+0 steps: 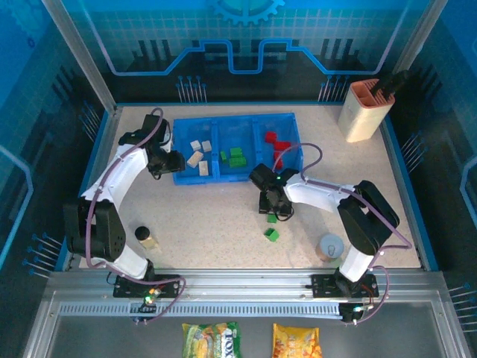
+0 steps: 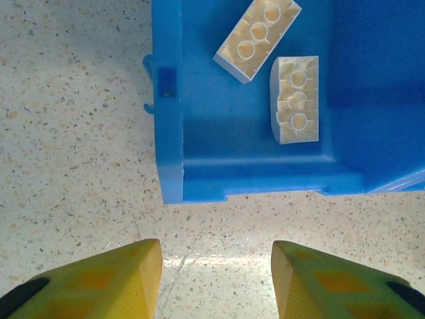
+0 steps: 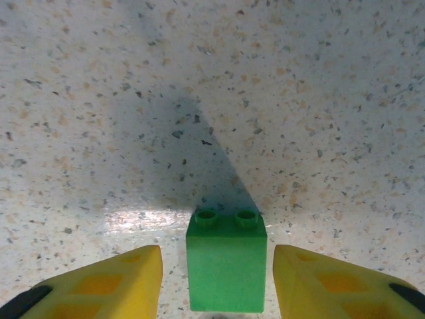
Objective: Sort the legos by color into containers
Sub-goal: Pick up the lego from the center of the table.
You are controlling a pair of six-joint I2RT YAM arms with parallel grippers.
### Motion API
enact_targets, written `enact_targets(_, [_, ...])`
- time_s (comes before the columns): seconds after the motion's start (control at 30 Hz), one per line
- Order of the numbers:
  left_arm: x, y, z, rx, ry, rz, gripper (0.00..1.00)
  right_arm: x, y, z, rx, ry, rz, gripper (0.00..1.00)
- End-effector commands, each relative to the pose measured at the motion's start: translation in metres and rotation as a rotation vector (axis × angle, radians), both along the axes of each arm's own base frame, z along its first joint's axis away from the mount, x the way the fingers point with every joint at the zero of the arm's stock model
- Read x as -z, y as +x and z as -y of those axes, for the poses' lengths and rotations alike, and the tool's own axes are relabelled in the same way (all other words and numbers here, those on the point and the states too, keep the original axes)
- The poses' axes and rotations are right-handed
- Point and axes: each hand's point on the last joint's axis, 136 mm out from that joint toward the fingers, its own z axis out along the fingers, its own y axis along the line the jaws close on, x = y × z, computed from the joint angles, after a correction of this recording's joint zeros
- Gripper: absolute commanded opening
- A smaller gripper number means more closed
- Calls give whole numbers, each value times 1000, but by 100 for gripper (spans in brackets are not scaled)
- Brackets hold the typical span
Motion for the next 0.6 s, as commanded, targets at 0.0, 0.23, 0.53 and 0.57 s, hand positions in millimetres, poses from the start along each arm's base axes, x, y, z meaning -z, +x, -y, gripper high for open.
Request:
enact_targets(0.0, [-6, 1, -7, 13, 28, 54, 47, 14, -10, 1, 22, -13, -38, 49])
enact_targets(0.23, [2, 0, -6, 13, 16, 47, 47, 24, -14, 0, 24, -14, -66, 46])
enact_targets(0.53, [1, 1, -6, 8, 2, 50, 47, 21, -13, 0, 20, -18, -56, 40])
enact_targets(0.57, [1, 2, -6, 10, 0, 50, 47, 19, -12, 0, 21, -20, -53, 40])
